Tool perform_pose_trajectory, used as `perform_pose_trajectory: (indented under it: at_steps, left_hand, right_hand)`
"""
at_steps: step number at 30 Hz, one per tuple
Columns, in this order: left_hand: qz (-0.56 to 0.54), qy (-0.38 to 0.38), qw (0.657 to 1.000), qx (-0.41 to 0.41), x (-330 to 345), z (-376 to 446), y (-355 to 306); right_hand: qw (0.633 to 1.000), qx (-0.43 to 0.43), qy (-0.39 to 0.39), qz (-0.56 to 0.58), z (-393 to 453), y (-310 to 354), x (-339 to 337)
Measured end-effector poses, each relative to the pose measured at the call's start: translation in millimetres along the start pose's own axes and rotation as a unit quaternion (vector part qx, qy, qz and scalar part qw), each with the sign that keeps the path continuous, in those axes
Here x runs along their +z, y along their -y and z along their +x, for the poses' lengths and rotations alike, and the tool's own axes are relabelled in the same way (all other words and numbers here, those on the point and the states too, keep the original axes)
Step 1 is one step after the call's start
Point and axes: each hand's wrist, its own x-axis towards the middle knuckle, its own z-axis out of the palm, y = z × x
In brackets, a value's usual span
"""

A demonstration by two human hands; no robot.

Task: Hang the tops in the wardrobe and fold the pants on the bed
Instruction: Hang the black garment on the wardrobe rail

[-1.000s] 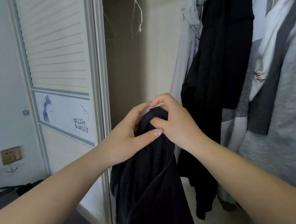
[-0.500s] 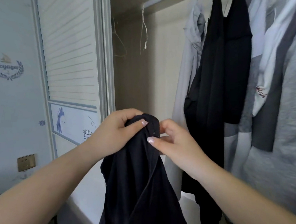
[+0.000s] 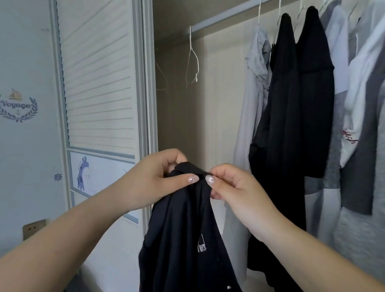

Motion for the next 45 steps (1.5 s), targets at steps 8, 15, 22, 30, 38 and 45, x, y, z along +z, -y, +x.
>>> perform_pose_trajectory:
  at_steps: [8, 15, 22, 30, 38, 45]
  left_hand:
    - [-0.144, -0.104, 0.984, -0.019, -21.5, -4.3, 30.1]
    - [-0.183, -0.119, 0.976, 0.020, -37.0, 10.1, 47.5]
    - [-0.192, -0.134, 0.972, 0.025, -49.7, 56.9, 71.2]
    - [-0.187, -0.156, 0.970, 0.003, -74.3, 145.3, 116.3]
    - [-0.143, -0.202, 0.969, 0.019, -100.1, 238.4, 141.2]
    - [-0.197, -0.184, 0.962, 0.047, -93.9, 267.2, 150.7]
  right_hand:
    - [0.988, -0.087, 0.020, -0.130, 8.9, -3.2, 37.6]
    - [0.985, -0.103, -0.027, -0.138, 42.1, -3.9, 47.3]
    - [0.971, -0.145, -0.052, -0.181, 114.4, 2.8, 33.0]
    - [0.978, -0.141, -0.100, -0.117, 254.3, -25.0, -4.7]
    - [0.967, -0.070, -0.191, -0.153, 423.6, -17.0, -49.7]
    - [0.987, 0.004, -0.158, -0.003, 514.7, -27.4, -43.4]
